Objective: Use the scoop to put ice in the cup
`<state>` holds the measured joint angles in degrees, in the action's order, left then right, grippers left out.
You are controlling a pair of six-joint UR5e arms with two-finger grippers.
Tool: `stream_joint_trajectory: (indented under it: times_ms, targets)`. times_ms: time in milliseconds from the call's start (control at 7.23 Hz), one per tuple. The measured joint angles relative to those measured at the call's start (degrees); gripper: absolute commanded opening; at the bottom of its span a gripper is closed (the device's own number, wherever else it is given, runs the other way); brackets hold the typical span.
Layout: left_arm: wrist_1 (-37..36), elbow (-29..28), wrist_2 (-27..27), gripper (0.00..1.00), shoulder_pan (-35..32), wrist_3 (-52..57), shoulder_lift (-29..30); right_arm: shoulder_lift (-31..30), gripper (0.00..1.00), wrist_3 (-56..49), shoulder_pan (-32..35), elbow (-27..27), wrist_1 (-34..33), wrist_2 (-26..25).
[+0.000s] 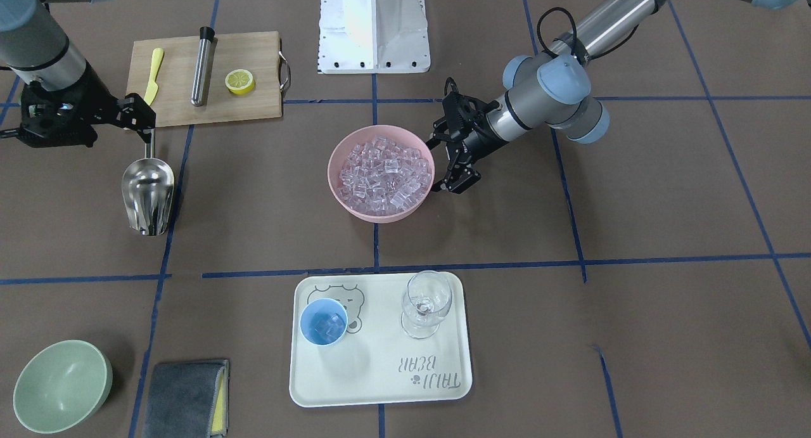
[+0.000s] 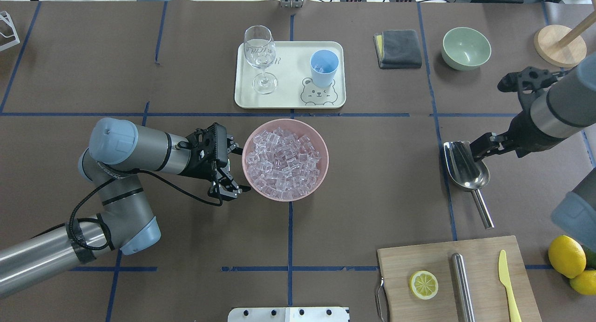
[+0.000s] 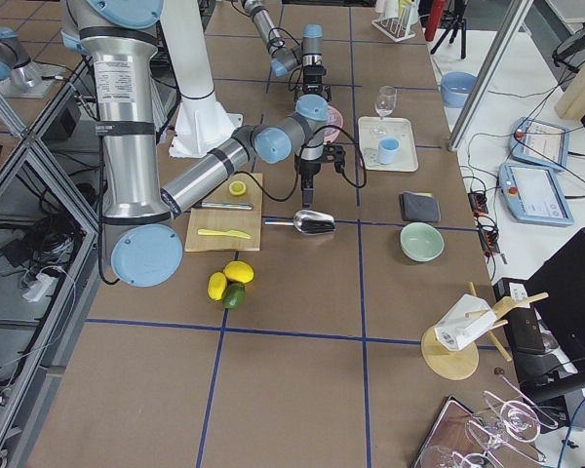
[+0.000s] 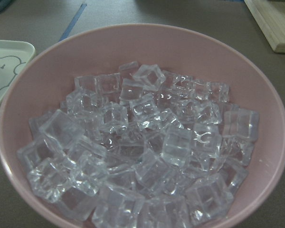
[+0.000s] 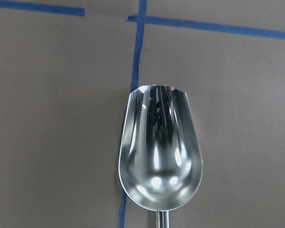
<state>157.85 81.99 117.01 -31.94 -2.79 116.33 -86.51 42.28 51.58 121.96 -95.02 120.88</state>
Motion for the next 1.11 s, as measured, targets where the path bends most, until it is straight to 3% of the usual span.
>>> stream_joint_trajectory:
  times_ms: [415, 830, 1107]
  targets:
    - [0.0, 0.3, 0.0, 1.0, -0.3, 0.1, -0.4, -3.1, 1.0, -21.5, 13.0, -1.6, -0.6, 2.0]
    - [0.0, 0.4, 0.0, 1.0, -2.0, -0.1, -0.7, -10.3, 1.0, -52.7, 33.4, -10.1, -0.7, 8.9]
    - [-0.3, 0.5, -0.1, 1.0, -5.4, -0.9, -2.5, -14.2, 1.0, -59.9, 40.0, -13.0, -0.6, 9.9]
